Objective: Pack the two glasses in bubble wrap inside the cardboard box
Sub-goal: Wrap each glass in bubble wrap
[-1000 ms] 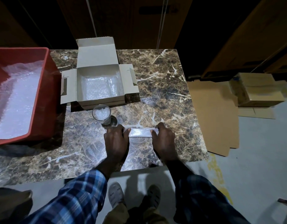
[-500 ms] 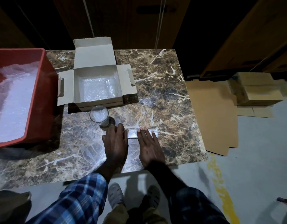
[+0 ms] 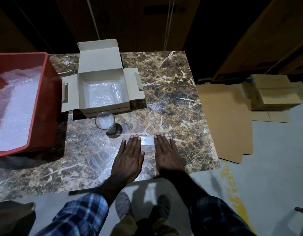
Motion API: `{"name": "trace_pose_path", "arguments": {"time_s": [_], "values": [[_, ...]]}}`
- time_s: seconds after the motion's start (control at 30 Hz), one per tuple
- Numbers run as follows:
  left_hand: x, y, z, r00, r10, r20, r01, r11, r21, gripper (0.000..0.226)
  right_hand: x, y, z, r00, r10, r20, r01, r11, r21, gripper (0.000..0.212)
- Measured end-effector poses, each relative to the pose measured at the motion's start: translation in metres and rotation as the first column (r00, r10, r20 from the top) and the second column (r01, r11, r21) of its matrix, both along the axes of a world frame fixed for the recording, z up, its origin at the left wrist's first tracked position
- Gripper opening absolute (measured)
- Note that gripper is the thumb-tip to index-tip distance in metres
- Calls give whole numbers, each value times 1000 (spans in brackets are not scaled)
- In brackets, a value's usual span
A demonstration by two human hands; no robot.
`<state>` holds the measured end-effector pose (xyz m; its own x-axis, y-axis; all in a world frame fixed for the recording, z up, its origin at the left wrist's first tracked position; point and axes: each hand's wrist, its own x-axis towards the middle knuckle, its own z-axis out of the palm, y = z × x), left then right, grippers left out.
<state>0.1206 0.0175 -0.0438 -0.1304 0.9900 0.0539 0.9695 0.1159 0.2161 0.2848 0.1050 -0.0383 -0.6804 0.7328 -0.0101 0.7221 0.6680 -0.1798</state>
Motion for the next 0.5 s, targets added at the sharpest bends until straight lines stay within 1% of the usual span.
{"name": "trace_pose_path", "arguments": {"time_s": [0.1, 0.2, 0.27, 0.33, 0.37, 0.4, 0.43, 0.47, 0.5], "values": [[-3, -3, 2, 999, 28, -21, -29, 999, -15, 60, 12, 4, 2, 988, -152, 4, 152, 988, 29, 58], [0, -3, 4, 999, 44, -15, -44, 999, -16, 62, 10, 3, 2, 973, -229, -10, 229, 972, 52, 58], [3, -3, 7, 999, 34, 0, -34, 999, -4, 62, 2, 3, 7, 961, -252, -111, 262, 962, 83, 52], [7, -3, 10, 1000, -4, 6, 4, 1000, 1, 62, -6, 3, 16, 922, -285, -262, 322, 940, 111, 33], [9, -3, 11, 1000, -29, 2, 29, 1000, -4, 61, -9, 2, 20, 884, -333, -328, 382, 920, 94, 24], [11, -2, 11, 999, -51, -5, 51, 999, -16, 60, -13, 2, 24, 835, -408, -368, 452, 891, 38, 20], [13, -2, 11, 998, -65, -13, 65, 997, -33, 59, -16, 2, 27, 780, -504, -371, 522, 851, -57, 22], [14, -1, 11, 997, -71, -18, 70, 996, -51, 59, -19, 3, 30, 729, -602, -325, 582, 796, -169, 28], [15, 0, 11, 997, -72, -18, 71, 995, -69, 59, -22, 3, 30, 690, -680, -247, 630, 733, -257, 36]]}}
